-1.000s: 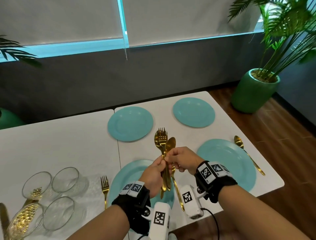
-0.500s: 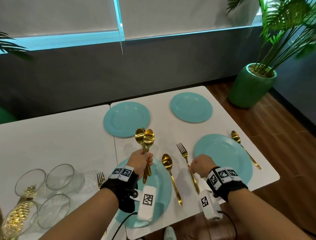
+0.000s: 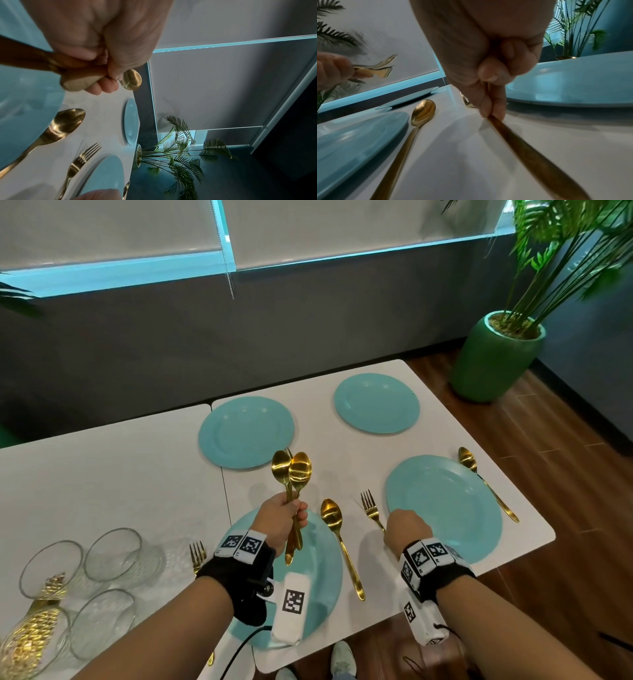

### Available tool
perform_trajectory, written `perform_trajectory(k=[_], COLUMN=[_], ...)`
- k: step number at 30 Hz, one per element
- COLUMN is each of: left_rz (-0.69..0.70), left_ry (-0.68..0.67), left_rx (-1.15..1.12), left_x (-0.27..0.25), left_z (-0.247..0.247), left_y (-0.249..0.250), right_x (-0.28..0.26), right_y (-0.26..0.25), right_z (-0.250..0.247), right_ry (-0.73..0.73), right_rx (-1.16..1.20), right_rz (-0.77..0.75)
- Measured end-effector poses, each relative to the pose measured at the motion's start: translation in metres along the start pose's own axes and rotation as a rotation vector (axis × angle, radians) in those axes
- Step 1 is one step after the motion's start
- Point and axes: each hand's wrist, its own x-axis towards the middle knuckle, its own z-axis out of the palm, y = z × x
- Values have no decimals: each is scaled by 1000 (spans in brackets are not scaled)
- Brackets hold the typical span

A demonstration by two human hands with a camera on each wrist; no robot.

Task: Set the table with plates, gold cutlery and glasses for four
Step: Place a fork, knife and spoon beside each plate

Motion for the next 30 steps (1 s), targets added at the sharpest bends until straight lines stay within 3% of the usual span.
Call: perform_trajectory(k=[21, 24, 28, 30], left_rz=[-24, -25, -15, -6], left_ry=[-16, -2, -43, -57], left_rx=[-23, -18, 19, 91], left_x=[-3, -5, -8, -5], left_z=[-3, -4, 0, 7], left_y=[3, 7, 17, 22], right_x=[-8, -16, -36, -42], right_y=[-1, -18, -53, -69], right_z=[-1, -21, -56, -68], right_ry=[57, 98, 226, 218], right_rx=[86, 73, 144, 91], right_rz=[66, -76, -490, -668])
